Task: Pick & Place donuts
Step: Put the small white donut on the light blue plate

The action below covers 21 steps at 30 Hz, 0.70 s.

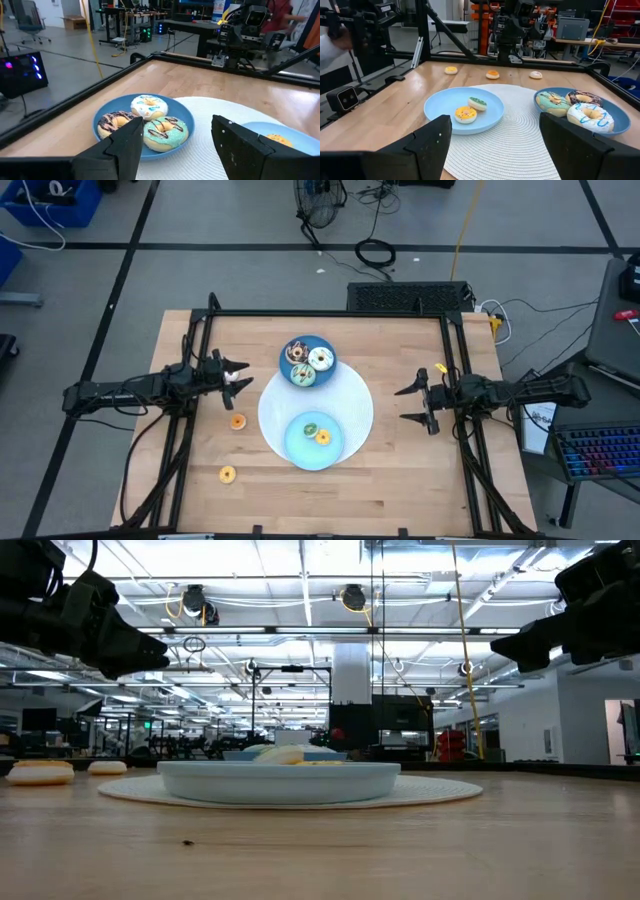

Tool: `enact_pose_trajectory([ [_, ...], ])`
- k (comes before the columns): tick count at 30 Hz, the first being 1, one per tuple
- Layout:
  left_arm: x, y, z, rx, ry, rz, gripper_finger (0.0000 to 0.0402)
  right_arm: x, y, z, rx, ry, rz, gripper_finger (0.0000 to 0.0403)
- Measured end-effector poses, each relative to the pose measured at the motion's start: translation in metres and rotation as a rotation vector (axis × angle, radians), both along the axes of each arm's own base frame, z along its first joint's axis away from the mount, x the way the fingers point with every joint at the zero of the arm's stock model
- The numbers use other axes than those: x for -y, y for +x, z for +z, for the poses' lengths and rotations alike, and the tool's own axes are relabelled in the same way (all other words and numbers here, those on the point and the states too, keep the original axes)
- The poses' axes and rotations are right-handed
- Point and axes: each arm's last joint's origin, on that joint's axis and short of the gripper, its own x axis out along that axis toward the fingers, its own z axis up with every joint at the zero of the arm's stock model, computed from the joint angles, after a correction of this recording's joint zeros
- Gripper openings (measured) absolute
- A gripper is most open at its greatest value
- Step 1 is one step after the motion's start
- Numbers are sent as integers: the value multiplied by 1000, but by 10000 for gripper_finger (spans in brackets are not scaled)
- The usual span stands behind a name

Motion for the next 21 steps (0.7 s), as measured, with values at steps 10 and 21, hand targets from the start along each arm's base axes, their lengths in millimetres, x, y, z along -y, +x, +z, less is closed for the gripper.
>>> enact_pose_trajectory([
  [10, 0, 2, 8, 79, 20, -8, 235, 0, 0, 0, 0, 0, 0, 289],
  [21, -6, 6, 5, 73, -382, 154, 234, 0, 0, 0, 0, 0, -1, 288],
])
